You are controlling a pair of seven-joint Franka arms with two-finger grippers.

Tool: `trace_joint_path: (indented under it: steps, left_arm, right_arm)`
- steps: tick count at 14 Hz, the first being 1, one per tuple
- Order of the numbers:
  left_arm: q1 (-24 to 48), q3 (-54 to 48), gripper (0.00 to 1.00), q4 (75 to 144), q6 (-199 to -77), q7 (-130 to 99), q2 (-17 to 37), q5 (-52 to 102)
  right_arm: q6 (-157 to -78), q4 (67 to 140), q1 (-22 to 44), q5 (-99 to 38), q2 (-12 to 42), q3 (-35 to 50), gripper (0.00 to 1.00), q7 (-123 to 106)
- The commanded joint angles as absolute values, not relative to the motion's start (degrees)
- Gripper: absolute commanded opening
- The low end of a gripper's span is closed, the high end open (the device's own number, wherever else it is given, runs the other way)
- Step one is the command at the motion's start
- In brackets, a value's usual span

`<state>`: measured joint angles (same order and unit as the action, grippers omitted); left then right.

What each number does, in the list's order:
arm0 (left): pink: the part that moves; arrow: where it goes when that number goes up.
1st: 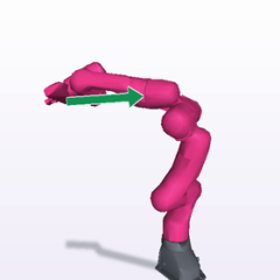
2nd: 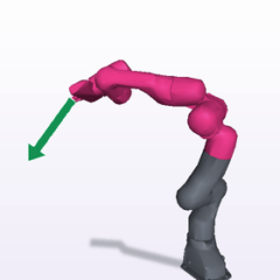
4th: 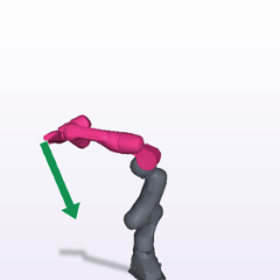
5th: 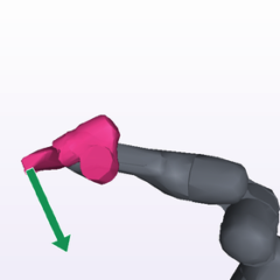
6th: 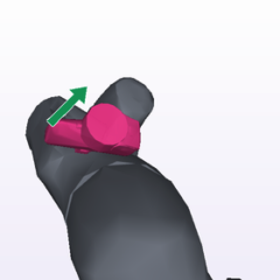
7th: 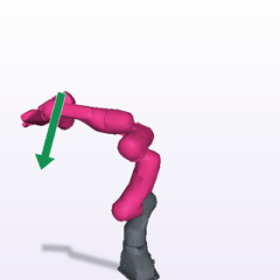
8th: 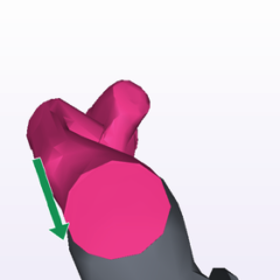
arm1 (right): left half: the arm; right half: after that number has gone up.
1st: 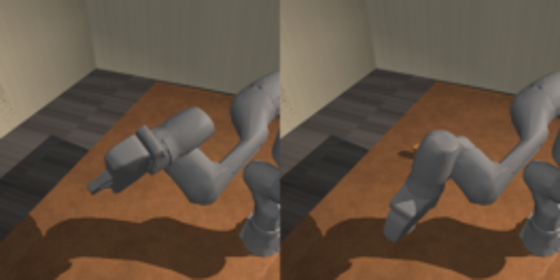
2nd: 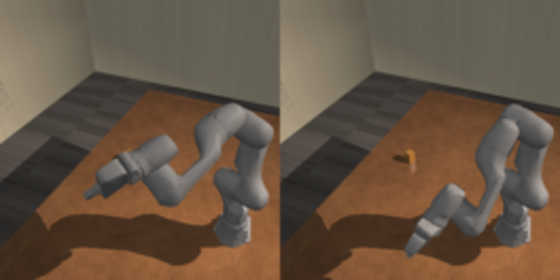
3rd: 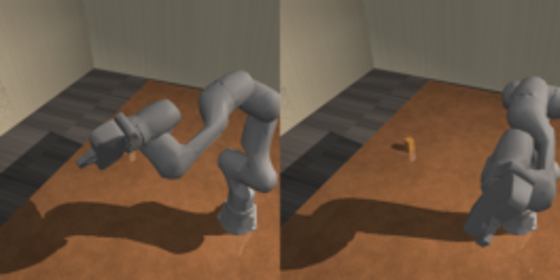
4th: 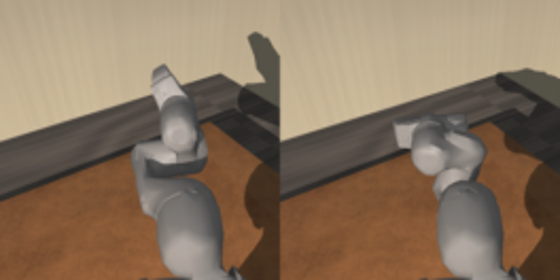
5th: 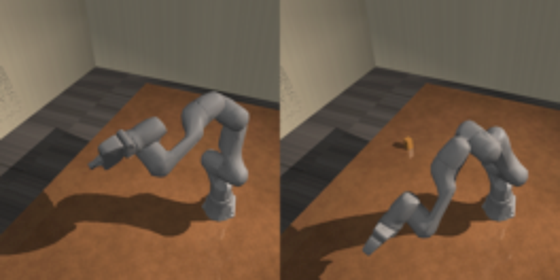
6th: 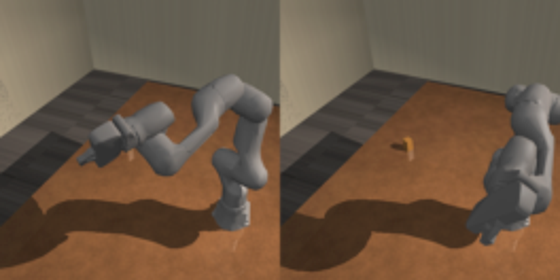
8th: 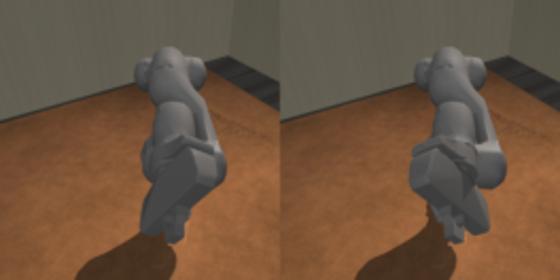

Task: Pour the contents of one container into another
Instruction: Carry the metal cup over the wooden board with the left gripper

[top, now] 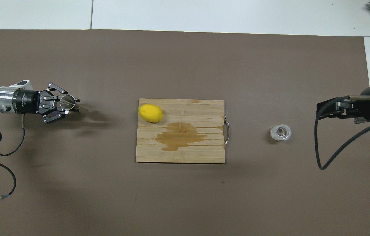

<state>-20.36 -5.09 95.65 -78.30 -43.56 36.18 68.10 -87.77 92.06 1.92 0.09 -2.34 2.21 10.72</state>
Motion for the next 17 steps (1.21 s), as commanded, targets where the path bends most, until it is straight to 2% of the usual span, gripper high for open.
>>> trace_joint_path:
  steps: [1, 5, 12, 17]
  left_arm:
    - [-17.5, -4.31, 0.0, 97.65, -80.23, -47.71, 32.09, 69.78]
    - [-15.21, -4.31, 0.0, 99.4, -81.3, -49.04, 29.54, 72.41]
    - [-8.36, -4.31, 0.0, 110.63, -89.11, -48.69, 19.7, 79.09]
    - [-2.47, -4.31, 0.0, 114.51, -94.64, -47.81, 16.44, 84.89]
  right_arm:
    - [-87.8, 93.43, 1.58, -1.23, -3.52, 2.02, 1.0, 10.37]
    - [-87.8, 93.43, 1.58, -1.23, -3.52, 2.02, 1.0, 10.37]
    - [-87.8, 93.34, 1.58, -1.23, -3.52, 2.02, 1.0, 10.37]
    - [-87.8, 93.43, 1.58, -1.23, -3.52, 2.02, 1.0, 10.37]
